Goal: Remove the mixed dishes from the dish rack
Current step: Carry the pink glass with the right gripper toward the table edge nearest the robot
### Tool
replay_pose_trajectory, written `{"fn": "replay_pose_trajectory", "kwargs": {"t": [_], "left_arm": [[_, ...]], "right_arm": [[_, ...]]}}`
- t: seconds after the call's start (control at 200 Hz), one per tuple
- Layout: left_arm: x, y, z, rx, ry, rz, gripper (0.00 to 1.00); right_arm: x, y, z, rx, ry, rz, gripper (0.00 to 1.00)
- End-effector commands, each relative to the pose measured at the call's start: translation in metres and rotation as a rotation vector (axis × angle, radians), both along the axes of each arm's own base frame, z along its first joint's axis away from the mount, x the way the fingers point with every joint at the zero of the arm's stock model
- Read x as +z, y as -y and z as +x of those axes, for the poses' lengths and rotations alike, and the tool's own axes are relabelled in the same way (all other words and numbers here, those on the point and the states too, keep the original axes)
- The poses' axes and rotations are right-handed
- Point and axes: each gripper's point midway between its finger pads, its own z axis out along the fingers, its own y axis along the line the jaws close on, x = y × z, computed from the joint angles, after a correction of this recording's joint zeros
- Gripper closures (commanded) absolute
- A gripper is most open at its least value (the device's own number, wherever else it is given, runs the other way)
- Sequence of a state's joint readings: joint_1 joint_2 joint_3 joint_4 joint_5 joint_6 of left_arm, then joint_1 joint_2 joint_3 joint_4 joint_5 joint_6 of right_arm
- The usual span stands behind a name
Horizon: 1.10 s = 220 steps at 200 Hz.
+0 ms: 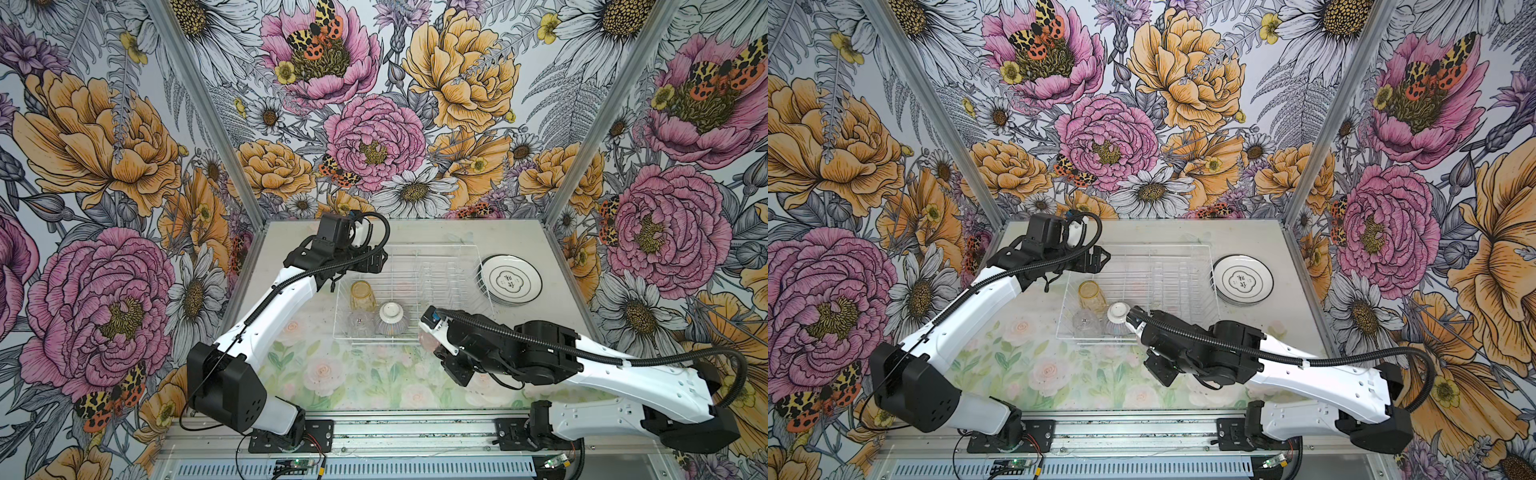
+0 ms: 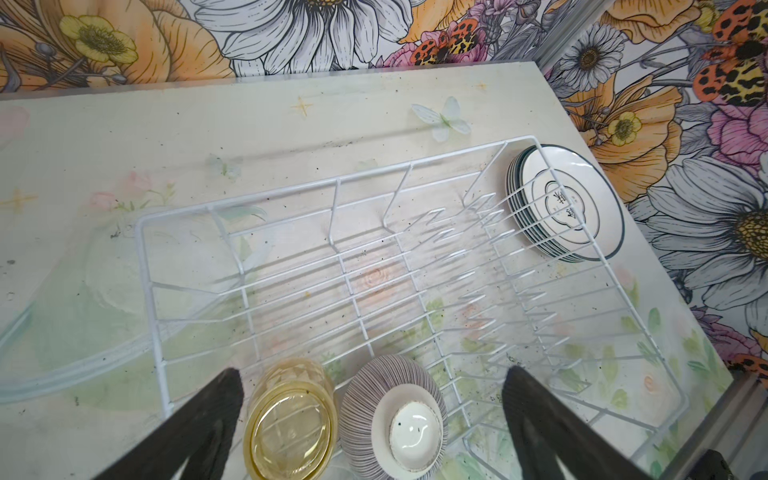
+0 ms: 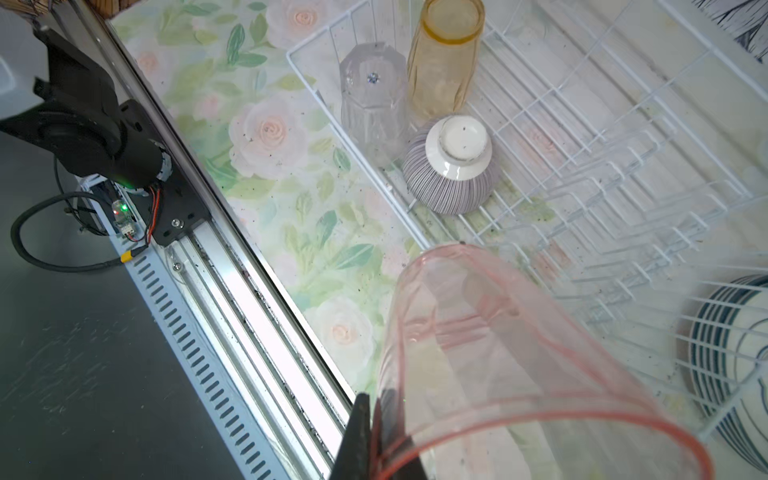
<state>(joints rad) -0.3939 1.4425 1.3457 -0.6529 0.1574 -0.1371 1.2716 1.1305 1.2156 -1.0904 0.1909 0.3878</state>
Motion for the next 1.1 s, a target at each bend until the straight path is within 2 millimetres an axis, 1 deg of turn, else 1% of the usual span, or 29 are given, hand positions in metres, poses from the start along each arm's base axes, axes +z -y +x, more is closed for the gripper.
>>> {"fn": "replay_pose_trajectory", "kwargs": {"t": [0.0, 0.08, 0.145, 0.22, 0.43, 0.535, 0.661, 0.826, 1.096], "left_arm": [[-0.008, -0.02, -0.009, 0.045, 0.006, 0.092, 0.01], [-0.015, -0.028, -0.014, 0.059, -0.006, 0.115, 0.01], [-0.019, -0.034, -0.016, 0.069, -0.014, 0.119, 0.01], [-0.022, -0.037, -0.018, 0.072, -0.024, 0.11, 0.01], [-0.032, -0.037, -0.021, 0.065, -0.051, 0.112, 0.01], [-0.037, -0.039, -0.02, 0.067, -0.064, 0.123, 0.01], [-0.037, -0.039, -0.017, 0.065, -0.07, 0.118, 0.01], [-0.038, -0.04, -0.013, 0.057, -0.079, 0.107, 0.01], [-0.04, -0.044, -0.009, 0.058, -0.099, 0.111, 0.01]], "right_arm": [[-0.034, 0.015, -0.003, -0.1, -0.029, -0.102, 1.0], [-0.055, 0.021, -0.007, -0.128, -0.057, -0.149, 1.0], [-0.067, 0.028, -0.007, -0.151, -0.065, -0.181, 1.0], [-0.078, 0.033, -0.008, -0.165, -0.085, -0.208, 1.0], [-0.104, 0.042, -0.018, -0.16, -0.18, -0.263, 1.0], [-0.112, 0.043, -0.022, -0.149, -0.232, -0.287, 1.0], [-0.124, 0.046, -0.023, -0.136, -0.289, -0.325, 1.0], [-0.135, 0.046, -0.019, -0.126, -0.324, -0.369, 1.0], [-0.146, 0.042, -0.01, -0.1, -0.378, -0.404, 1.0]]}}
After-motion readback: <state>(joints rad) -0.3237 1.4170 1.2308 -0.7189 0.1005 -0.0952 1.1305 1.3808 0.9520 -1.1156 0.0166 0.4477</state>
